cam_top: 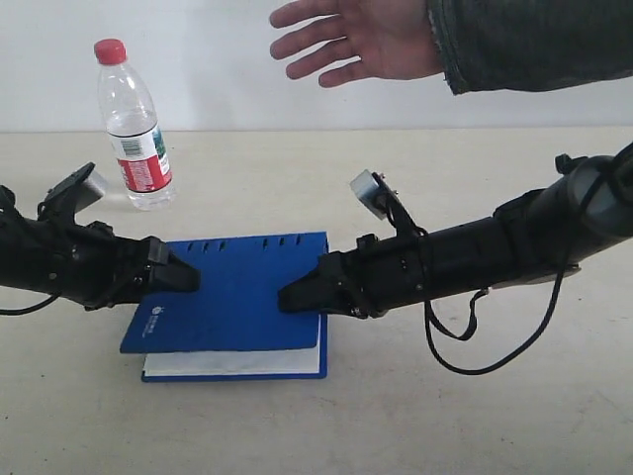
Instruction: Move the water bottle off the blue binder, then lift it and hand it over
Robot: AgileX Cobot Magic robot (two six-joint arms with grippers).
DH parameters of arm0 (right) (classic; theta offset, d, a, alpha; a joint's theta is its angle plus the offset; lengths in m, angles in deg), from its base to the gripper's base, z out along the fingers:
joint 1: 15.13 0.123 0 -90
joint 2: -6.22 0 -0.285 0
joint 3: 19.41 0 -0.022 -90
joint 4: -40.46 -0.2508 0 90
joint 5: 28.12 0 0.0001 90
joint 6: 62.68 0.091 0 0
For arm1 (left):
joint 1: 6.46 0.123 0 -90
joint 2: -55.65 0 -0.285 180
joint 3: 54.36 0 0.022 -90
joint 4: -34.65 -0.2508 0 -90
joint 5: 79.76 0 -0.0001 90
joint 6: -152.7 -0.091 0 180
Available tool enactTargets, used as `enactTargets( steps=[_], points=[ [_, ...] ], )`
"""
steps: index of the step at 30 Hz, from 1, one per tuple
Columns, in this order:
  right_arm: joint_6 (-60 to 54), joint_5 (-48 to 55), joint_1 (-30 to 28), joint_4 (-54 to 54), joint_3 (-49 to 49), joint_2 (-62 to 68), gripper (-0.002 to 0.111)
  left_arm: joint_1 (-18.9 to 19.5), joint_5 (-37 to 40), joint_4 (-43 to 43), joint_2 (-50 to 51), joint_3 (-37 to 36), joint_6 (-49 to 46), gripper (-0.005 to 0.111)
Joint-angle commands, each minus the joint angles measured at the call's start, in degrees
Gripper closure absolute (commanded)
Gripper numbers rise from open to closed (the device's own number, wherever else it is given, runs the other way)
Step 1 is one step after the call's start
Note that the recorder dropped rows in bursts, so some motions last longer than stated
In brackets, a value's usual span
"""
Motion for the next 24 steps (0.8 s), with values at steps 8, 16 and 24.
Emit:
enactTargets(
  steps=[8,16,24],
  points=[
    [-4.47,1.63,0.54,17.2,-0.06,-0.21,0.108,9.16,-2.24,-4.62,-9.59,0.25,-4.9,0.045],
    [-5.02,-4.04,0.99,33.83,-0.06,-3.54,0.108,9.14,10.64,-6.95,-17.74,0.25,-26.85,0.045],
    [-12.44,-12.01,3.02,41.81,-0.06,-11.97,0.108,3.83,13.32,-5.69,-17.83,0.25,-38.78,0.041]
  ],
)
